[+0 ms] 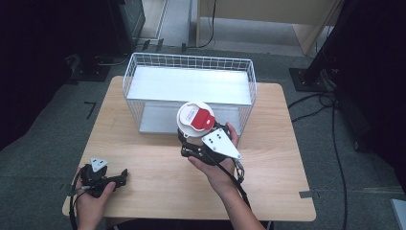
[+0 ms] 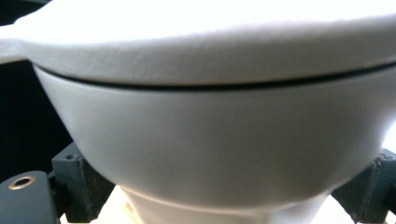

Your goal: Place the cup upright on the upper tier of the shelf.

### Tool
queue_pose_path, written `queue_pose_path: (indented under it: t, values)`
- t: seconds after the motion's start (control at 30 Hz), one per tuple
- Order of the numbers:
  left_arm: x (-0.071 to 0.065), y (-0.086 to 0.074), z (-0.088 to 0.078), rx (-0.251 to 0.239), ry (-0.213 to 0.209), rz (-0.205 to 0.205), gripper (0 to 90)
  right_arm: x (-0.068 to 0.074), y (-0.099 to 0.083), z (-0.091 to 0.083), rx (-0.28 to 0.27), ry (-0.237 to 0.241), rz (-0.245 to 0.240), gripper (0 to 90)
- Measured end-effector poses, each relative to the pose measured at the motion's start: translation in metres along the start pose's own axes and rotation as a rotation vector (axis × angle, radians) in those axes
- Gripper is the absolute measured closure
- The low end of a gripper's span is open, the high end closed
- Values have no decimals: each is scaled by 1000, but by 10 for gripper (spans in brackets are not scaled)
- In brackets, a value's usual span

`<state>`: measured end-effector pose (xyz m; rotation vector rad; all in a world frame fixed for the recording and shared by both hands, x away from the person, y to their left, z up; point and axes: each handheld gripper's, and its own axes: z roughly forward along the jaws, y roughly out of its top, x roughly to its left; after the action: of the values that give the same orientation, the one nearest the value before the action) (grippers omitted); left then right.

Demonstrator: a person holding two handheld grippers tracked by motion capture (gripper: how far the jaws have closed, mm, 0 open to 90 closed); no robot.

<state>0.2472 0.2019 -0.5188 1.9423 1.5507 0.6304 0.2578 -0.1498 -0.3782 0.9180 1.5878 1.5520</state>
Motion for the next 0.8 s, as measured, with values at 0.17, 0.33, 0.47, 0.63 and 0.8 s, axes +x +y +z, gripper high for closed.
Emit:
queue_pose_path:
  t: [0.17, 0.33, 0.47, 0.63, 0.8]
  values:
    - [0, 0, 0, -1, 0, -2, 9, -2, 13, 2, -27, -14, -12, 87]
    - [0, 0, 0, -1, 0, -2, 9, -8, 27, 4, -57, -31, -17, 87]
    - [0, 0, 0, -1, 0, -2, 9, -14, 38, 5, -76, -44, -24, 87]
    - [0, 0, 0, -1, 0, -2, 9, -23, 50, 9, -92, -63, -34, 87]
    - [0, 0, 0, -1, 0, -2, 9, -32, 60, 15, -102, -77, -30, 87]
